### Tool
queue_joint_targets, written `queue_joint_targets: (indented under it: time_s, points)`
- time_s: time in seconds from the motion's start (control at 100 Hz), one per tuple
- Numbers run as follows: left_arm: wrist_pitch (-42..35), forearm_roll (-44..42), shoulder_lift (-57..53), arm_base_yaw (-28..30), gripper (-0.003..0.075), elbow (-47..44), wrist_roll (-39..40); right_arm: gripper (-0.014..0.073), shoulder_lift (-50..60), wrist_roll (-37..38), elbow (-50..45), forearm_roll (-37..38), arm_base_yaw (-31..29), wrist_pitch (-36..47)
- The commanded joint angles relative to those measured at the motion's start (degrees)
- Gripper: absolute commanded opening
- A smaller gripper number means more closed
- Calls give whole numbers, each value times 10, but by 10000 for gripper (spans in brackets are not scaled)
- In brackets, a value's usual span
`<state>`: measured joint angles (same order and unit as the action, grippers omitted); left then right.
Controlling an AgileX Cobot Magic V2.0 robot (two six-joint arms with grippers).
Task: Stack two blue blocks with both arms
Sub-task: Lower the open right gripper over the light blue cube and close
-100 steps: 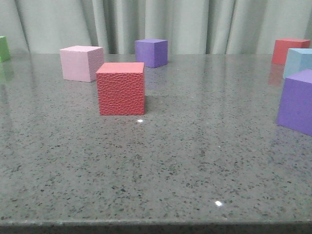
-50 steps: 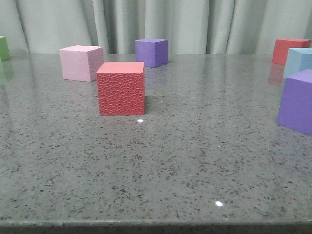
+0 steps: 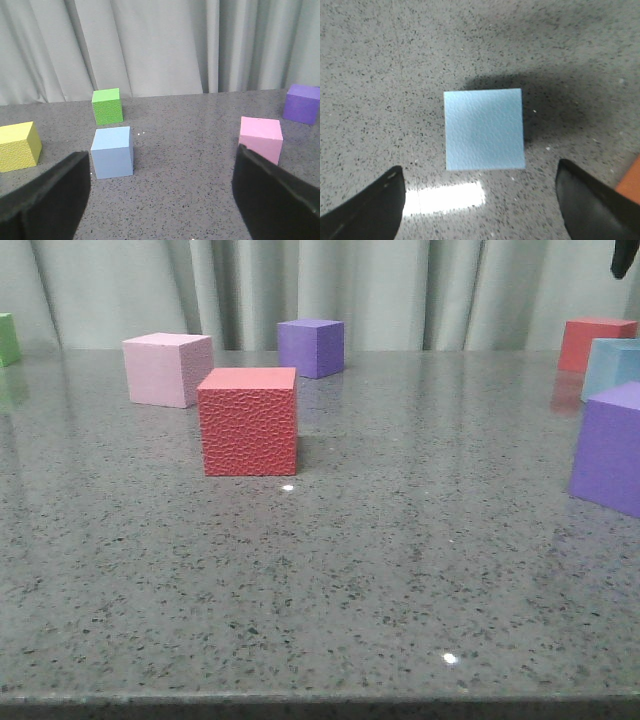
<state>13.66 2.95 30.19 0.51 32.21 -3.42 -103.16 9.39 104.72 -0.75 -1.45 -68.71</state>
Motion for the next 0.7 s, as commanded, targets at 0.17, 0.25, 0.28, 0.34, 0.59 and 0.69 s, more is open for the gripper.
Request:
queue_joint_targets:
  time_s: [0.17, 0.25, 0.28, 0.34, 0.59, 0.69]
  points:
    - [-47, 0, 5, 2, 569, 22, 4, 609, -28, -8, 42, 1, -4, 14]
    - [-47, 0, 5, 2, 569, 22, 4, 609, -37, -8, 42, 3, -5, 17]
    - [-47, 0, 5, 2, 569, 22, 4, 609, -41, -8, 42, 3, -5, 17]
    - [-47, 0, 5, 2, 569, 22, 4, 609, -48, -8, 42, 8, -5, 17]
    - [-47, 0, 5, 2, 569, 22, 4, 609, -69, -8, 46, 4, -5, 32]
    - [-47, 0, 5, 2, 569, 22, 4, 609, -76, -8, 46, 4, -5, 33]
